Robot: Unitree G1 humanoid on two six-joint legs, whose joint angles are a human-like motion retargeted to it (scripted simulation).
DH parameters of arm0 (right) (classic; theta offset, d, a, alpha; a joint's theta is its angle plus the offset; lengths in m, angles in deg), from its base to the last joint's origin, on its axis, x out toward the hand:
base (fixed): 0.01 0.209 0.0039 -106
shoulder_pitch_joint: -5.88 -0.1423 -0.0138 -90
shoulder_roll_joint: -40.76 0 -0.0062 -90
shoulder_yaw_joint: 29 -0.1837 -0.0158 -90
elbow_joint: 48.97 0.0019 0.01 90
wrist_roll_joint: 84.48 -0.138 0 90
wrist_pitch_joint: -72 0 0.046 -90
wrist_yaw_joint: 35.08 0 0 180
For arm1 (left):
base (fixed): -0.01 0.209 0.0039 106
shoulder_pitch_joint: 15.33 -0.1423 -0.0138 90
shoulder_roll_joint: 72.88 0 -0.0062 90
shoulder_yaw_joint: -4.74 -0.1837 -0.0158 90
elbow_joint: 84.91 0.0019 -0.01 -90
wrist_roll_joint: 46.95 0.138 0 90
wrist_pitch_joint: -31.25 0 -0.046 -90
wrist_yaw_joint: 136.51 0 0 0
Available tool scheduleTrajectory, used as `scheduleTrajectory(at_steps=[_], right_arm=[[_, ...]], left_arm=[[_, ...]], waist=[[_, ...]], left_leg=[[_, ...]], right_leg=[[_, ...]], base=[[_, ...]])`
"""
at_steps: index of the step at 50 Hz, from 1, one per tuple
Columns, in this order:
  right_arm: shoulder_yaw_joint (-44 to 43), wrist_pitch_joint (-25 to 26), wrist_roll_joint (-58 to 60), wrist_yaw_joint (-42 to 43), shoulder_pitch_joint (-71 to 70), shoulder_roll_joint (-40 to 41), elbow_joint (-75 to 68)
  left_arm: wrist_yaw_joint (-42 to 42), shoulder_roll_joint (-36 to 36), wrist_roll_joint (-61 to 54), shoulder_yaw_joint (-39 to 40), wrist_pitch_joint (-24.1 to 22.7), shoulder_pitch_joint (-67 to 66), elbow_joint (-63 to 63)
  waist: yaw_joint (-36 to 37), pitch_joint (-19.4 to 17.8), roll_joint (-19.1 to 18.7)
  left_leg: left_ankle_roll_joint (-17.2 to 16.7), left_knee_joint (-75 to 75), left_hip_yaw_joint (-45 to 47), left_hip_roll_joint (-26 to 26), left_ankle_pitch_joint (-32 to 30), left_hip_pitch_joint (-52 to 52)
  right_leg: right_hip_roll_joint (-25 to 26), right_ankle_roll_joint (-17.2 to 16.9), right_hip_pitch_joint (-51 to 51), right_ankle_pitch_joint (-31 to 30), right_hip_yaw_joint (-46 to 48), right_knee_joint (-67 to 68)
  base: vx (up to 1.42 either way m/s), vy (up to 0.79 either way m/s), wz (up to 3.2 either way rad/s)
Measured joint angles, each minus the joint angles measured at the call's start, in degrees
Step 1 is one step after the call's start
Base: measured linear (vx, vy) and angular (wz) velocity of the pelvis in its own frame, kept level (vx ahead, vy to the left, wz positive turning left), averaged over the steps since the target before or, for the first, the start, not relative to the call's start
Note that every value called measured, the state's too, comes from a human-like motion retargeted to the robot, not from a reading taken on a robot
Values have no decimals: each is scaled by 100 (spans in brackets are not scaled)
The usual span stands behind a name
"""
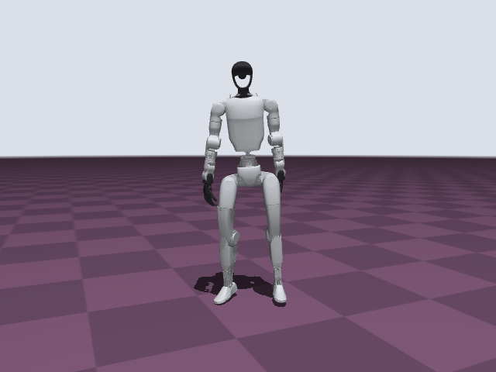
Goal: In place motions
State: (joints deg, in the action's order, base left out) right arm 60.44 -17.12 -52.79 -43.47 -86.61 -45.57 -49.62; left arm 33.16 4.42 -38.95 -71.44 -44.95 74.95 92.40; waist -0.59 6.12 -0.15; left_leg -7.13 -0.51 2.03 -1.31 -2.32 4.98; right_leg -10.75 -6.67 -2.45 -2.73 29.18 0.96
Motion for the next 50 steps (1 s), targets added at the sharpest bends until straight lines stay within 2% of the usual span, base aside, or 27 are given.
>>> scheduleTrajectory(at_steps=[8, 17, 26, 29, 30, 33, 39, 43, 45, 47, 50], right_arm=[[309, -301, 281, -471, -190, 111, 888], [560, -559, 305, -542, -254, 147, 1375], [591, -559, 559, -33, -139, 42, 1035], [588, -474, 575, 254, -130, 32, 781], [591, -440, 567, 358, -128, 37, 698], [605, -401, 498, 650, -72, 76, 516], [527, -441, 427, 722, 113, 151, 299], [543, -405, 502, 563, 111, 139, 190], [561, -382, 554, 511, 114, 121, 180], [570, -370, 597, 414, 106, 106, 192], [563, -362, 625, 256, 81, 85, 237]], left_arm=[[-137, 100, 113, -63, 0, 93, -273], [-367, 124, 127, -99, 72, 140, -102], [-419, 52, 141, -251, 91, 234, 284], [-433, 31, 162, -274, 132, 260, 350], [-438, 26, 173, -270, 141, 259, 356], [-499, 72, 236, -264, 130, 205, 330], [-468, 243, 345, -199, 255, 148, 355], [-467, 295, 168, -65, 327, 137, 381], [-516, 296, 86, -20, 345, 122, 370], [-556, 297, 35, 6, 365, 124, 352], [-572, 282, 17, 4, 387, 162, 333]], waist=[[65, -44, 141], [105, -145, 182], [130, -389, -37], [184, -494, -173], [188, -527, -230], [139, -586, -283], [81, -589, -173], [-11, -545, -54], [-88, -523, 9], [-145, -498, 43], [-47, -408, 154]], left_leg=[[240, -47, -111, 203, -53, -304], [521, -31, -224, 423, -194, -470], [624, -78, -173, 418, -416, -401], [636, -81, -41, 292, -474, -343], [635, -76, -15, 232, -488, -321], [632, -81, 49, 163, -527, -272], [636, -101, 62, 208, -573, -219], [643, -108, 58, 310, -584, -179], [646, -109, 23, 389, -588, -181], [641, -111, -30, 442, -590, -201], [642, -119, 24, 583, -575, -217]], right_leg=[[-161, 61, 148, -151, 17, 247], [-357, 183, 172, -886, -47, 388], [-416, 500, -185, -1791, -111, 744], [-372, 671, -385, -1914, -19, 983], [-351, 742, -433, -1881, 80, 1076], [-230, 479, -507, -1369, 219, 1336], [389, -57, -669, -273, -742, 1668], [805, -293, -606, 6, -1371, 1464], [939, -242, -501, -65, -1558, 1228], [1043, 144, -400, 114, -1567, 976], [856, 278, -162, 290, -774, 539]], base=[[-3, 11, -1], [-11, 17, -5], [-20, 23, -5], [-25, 18, -36], [-21, 9, -34], [-16, 5, -26], [-4, 0, -6], [0, -6, -4], [5, -7, 12], [9, -8, 12], [13, -10, -27]])
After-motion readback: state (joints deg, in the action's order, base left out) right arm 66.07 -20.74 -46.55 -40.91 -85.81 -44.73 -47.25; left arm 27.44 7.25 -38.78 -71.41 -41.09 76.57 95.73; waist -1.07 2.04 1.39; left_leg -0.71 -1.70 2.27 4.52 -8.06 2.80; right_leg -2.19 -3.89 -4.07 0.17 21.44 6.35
